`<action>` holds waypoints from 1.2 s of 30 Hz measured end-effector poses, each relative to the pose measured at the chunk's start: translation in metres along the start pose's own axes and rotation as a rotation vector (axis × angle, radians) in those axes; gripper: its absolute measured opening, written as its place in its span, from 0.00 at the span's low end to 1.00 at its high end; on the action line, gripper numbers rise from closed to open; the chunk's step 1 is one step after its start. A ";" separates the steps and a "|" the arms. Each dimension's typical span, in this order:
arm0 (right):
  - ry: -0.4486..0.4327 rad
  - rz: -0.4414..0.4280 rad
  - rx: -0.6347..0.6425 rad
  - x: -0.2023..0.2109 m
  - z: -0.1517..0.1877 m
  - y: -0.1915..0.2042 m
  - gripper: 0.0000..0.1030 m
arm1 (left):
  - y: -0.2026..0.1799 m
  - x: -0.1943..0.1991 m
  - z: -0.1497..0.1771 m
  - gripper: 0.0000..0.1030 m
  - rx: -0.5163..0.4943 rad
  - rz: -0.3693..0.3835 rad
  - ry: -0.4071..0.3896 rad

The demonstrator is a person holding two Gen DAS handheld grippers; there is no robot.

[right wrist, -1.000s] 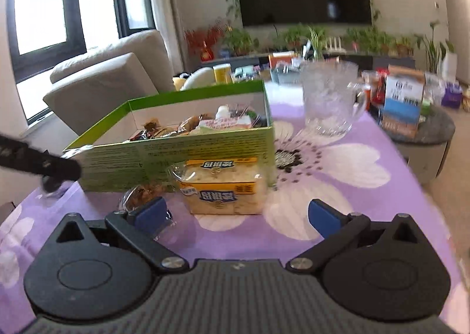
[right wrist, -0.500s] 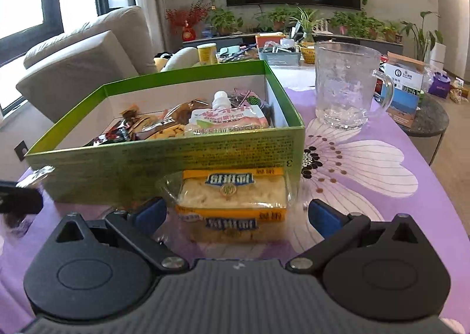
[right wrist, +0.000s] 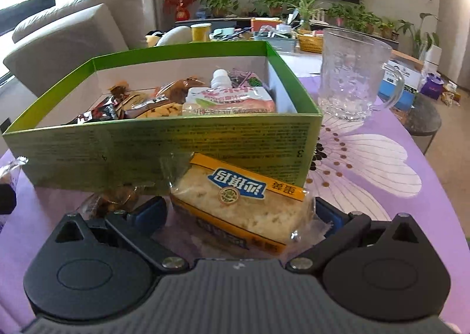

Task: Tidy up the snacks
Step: 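Lift both snacks over the box and release them inside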

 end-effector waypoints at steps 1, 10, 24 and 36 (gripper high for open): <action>0.008 -0.008 0.004 0.000 0.000 -0.001 0.46 | 0.000 0.001 0.000 0.34 0.000 0.001 0.000; -0.051 0.051 -0.007 0.027 0.002 0.006 0.45 | 0.001 0.020 0.004 0.34 -0.003 -0.001 -0.024; -0.270 0.058 -0.048 0.109 -0.015 -0.012 0.45 | -0.012 0.051 -0.015 0.34 -0.042 0.007 -0.132; -0.343 0.030 -0.049 0.109 -0.055 0.004 0.45 | -0.010 0.037 -0.059 0.34 -0.065 -0.015 -0.183</action>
Point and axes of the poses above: each gripper's, at about its wrist camera, not at the fingertips, and x roughly against the way its jaws point, y to its left, z to its underside, the point moved 3 cm from there along -x, roughly the way its jaws point, and after that the axes turned 1 degree about y, right-handed, at the moved point
